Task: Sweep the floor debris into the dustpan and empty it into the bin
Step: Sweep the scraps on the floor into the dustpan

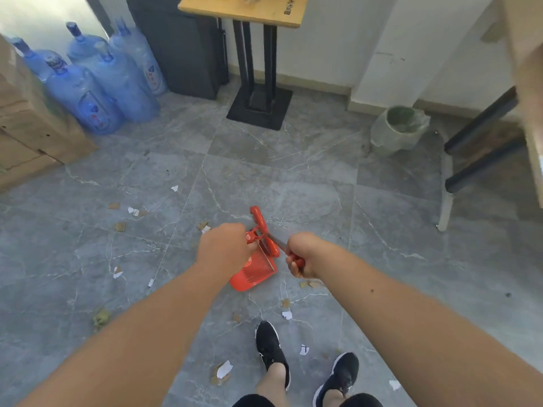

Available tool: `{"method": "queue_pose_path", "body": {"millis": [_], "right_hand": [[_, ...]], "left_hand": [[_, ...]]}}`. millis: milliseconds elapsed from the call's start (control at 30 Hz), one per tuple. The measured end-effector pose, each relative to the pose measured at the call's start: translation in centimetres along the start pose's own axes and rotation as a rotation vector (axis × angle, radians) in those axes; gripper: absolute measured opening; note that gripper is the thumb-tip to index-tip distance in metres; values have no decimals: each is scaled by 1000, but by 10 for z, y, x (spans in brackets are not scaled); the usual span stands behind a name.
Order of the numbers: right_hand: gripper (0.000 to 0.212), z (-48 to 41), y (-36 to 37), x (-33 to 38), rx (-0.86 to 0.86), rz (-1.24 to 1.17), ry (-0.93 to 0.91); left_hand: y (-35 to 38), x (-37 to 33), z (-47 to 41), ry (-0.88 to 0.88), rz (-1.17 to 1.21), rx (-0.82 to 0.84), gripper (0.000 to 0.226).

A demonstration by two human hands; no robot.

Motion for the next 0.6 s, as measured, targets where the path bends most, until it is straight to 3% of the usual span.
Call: {"method": "queue_pose_path", "body": {"millis": [233,600], "right_hand": [[25,7,-144,-51,-150,-312,10],[24,68,-372,-222,-420,-750,31]], "left_hand": [[-6,-142,9,300,-123,37,30],[12,-398,122,760,-325,-26,36]]}}
Point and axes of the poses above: each hand's wrist, its own z-axis away from the middle knuckle, its own y-axis out of the palm, x = y × z, the point moved 4 cm from there along -z, towards the middle knuckle, and after that the axes turned 12 degrees about -z, right-handed, at the moved point
